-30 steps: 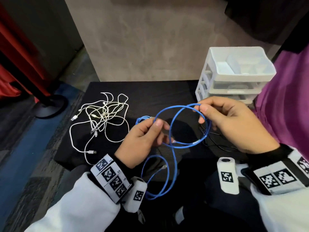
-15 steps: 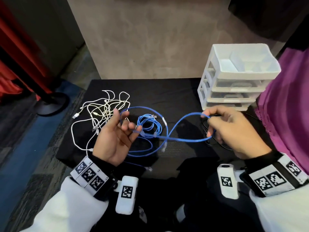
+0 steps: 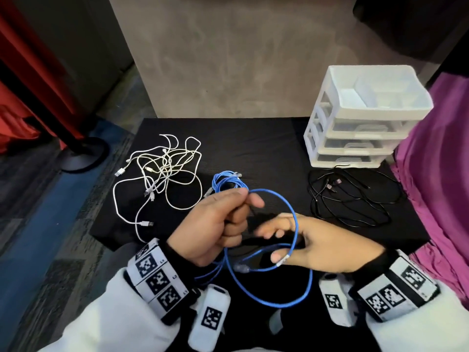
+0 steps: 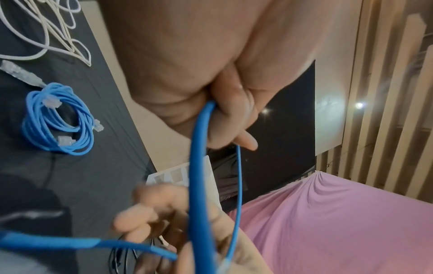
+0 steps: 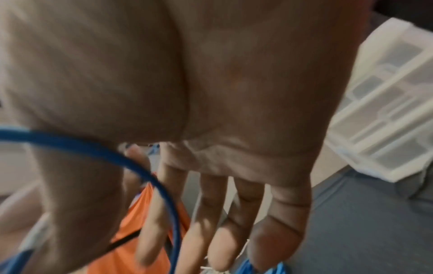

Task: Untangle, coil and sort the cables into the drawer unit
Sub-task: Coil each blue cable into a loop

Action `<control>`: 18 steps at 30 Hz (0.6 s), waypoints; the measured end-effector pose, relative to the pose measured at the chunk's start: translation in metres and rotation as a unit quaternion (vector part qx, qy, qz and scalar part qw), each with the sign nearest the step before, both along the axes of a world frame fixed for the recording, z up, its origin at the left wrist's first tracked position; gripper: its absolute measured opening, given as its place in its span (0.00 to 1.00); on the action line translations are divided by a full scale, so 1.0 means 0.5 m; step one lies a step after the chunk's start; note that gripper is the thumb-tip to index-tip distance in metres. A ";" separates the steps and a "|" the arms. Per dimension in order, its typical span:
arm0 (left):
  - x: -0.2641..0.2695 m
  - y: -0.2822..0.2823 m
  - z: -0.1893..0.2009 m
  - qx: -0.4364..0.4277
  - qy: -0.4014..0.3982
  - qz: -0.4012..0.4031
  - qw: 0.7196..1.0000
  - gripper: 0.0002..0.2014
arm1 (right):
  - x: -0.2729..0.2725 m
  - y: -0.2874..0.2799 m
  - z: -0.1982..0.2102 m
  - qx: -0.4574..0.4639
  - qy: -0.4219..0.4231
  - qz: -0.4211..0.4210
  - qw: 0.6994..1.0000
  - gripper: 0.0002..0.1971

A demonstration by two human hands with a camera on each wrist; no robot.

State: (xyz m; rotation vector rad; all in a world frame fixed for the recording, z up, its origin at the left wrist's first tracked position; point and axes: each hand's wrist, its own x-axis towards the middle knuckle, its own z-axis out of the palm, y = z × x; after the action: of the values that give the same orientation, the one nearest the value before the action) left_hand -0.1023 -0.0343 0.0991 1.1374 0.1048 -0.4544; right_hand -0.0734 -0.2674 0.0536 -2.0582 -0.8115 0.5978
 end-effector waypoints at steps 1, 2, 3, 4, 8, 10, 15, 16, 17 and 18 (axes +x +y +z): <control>0.004 0.003 -0.002 -0.001 0.006 0.027 1.000 0.14 | -0.001 0.003 0.010 0.021 0.009 0.018 1.000 0.18; 0.008 0.007 -0.004 -0.001 0.010 0.053 0.999 0.14 | -0.003 0.005 0.019 0.034 0.012 0.031 0.999 0.15; 0.012 0.013 -0.006 0.002 0.012 0.075 0.997 0.14 | -0.004 0.005 0.023 0.051 0.022 0.041 0.998 0.14; 0.015 0.020 -0.010 0.008 0.013 0.094 0.995 0.14 | -0.006 0.003 0.025 0.073 0.040 0.042 0.996 0.13; 0.019 0.045 -0.024 0.047 0.019 0.126 0.991 0.15 | -0.012 -0.003 0.026 0.209 0.116 -0.067 0.969 0.09; 0.017 0.054 -0.032 0.060 0.023 0.132 0.989 0.14 | -0.013 0.000 0.024 0.280 0.139 -0.131 0.941 0.11; 0.014 0.052 -0.046 0.056 0.022 0.138 0.989 0.12 | -0.001 0.002 0.013 0.262 0.137 -0.257 0.920 0.10; 0.014 0.047 -0.047 0.057 0.017 0.138 0.989 0.12 | 0.000 0.004 0.011 0.245 0.119 -0.266 0.924 0.09; 0.014 0.040 -0.046 0.060 0.011 0.138 0.989 0.12 | 0.000 0.008 0.011 0.245 0.116 -0.271 0.923 0.08; 0.014 0.033 -0.047 0.066 0.005 0.138 0.988 0.12 | 0.000 0.011 0.013 0.259 0.126 -0.278 0.916 0.09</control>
State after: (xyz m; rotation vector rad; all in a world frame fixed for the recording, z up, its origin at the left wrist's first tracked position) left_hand -0.0954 -0.0177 0.0755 1.2289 0.3001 -0.2082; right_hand -0.0733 -0.2619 0.0601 -1.5674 -0.1738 0.2731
